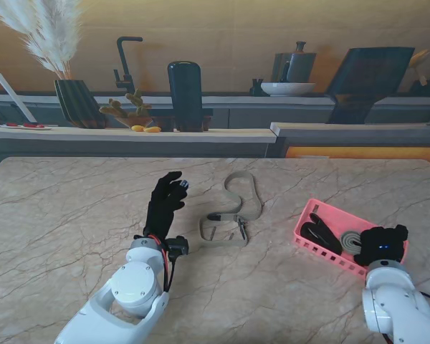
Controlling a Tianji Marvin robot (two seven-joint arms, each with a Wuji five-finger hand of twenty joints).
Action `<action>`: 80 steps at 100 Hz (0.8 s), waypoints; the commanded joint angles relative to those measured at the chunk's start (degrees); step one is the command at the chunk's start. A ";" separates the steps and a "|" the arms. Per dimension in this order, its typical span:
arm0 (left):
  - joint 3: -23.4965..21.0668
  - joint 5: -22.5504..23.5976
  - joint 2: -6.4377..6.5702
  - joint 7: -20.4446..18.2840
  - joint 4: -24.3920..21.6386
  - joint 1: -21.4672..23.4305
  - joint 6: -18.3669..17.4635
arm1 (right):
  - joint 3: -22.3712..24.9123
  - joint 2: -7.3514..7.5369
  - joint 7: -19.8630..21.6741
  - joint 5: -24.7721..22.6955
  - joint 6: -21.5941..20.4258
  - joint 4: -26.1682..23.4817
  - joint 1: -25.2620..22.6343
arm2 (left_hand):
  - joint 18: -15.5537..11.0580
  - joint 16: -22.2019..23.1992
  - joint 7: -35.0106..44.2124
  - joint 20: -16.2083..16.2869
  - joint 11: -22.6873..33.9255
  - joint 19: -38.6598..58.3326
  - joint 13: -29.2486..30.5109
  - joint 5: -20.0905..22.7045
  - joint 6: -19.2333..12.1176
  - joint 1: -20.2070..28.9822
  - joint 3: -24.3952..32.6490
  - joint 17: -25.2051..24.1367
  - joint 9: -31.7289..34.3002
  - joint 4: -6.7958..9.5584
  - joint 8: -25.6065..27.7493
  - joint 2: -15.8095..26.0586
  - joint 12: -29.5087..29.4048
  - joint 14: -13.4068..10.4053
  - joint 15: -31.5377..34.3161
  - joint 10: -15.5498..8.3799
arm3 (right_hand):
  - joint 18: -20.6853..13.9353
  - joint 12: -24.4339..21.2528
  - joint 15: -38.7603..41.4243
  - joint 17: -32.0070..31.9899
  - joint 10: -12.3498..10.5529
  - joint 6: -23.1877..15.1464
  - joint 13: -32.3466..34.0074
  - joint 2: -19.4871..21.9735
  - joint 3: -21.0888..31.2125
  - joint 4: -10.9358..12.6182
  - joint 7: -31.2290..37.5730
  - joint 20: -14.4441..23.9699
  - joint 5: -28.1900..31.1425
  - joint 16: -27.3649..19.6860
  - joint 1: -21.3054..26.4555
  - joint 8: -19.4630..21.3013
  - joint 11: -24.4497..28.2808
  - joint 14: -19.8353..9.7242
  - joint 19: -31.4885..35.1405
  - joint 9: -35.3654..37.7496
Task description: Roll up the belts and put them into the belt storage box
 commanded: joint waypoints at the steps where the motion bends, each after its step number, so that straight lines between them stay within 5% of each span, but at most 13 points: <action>1: -0.07 -0.20 -0.21 0.06 -0.60 0.67 0.25 | -0.16 0.01 -0.48 -0.38 -0.46 -0.98 -0.53 | -0.17 0.61 -1.54 0.11 -0.45 0.18 0.34 0.91 -1.63 1.32 -1.09 0.13 1.14 1.69 0.61 1.56 0.61 -1.58 0.06 -1.65 | 2.96 -0.78 -1.11 -1.01 2.93 -1.46 -2.05 3.25 1.87 4.44 -0.66 -0.07 -0.23 -0.71 -0.55 0.46 -2.31 1.42 -1.04 -2.49; 24: -0.07 -0.33 -0.22 0.08 -0.76 0.71 0.40 | 0.25 0.08 0.04 -5.16 -0.20 -2.07 -1.41 | -0.11 0.69 -1.50 0.17 -0.37 0.31 0.56 1.14 -1.57 1.44 -1.15 0.25 1.32 1.70 0.67 1.69 0.65 -1.53 0.21 -1.67 | 2.68 -1.66 -2.84 -1.31 3.87 0.25 -3.37 3.37 -1.02 4.39 -3.06 0.96 -0.32 -1.79 -2.97 0.92 -4.01 2.42 -0.96 -3.65; 35: -0.07 -0.48 -0.24 0.13 -0.87 0.76 0.45 | 0.76 -0.13 7.17 -7.45 -0.77 -4.32 -2.14 | -0.06 0.73 -1.51 0.18 -0.35 0.34 0.67 1.19 -1.52 1.49 -1.18 0.26 1.38 1.70 0.68 1.73 0.66 -1.49 0.28 -1.61 | 1.90 -3.16 -7.66 -2.99 4.06 0.23 -5.77 8.69 -5.91 4.66 -6.83 1.76 -4.01 -4.10 -3.78 1.65 -8.02 2.10 -2.96 -6.89; 45: -0.08 -0.45 -0.22 0.10 -0.89 0.77 0.45 | 0.55 -0.11 8.68 -7.43 -1.12 -4.18 -1.82 | -0.08 0.80 -1.51 0.19 -0.35 0.37 0.85 1.30 -1.55 1.55 -1.20 0.30 1.45 1.70 0.69 1.84 0.66 -1.48 0.39 -1.57 | 1.95 -3.76 -9.63 -3.65 4.30 -0.94 -6.84 11.46 -7.94 5.06 -7.86 2.11 -5.68 -4.90 -3.37 1.99 -9.75 2.07 -3.96 -8.31; 80: -0.01 -0.39 -0.31 0.39 -0.93 0.68 0.54 | 0.70 0.18 0.59 -6.42 -2.41 -3.55 -2.24 | -0.06 1.10 -1.49 0.22 -0.29 0.43 1.26 1.54 -1.51 1.64 -1.41 0.37 1.67 1.71 0.75 1.96 0.69 -1.57 0.73 -1.59 | 1.89 -3.27 -9.09 -2.39 4.19 -1.85 -6.00 8.25 -9.05 5.79 -5.90 3.28 -5.07 -4.70 -1.05 3.25 -8.55 1.91 -3.24 -8.33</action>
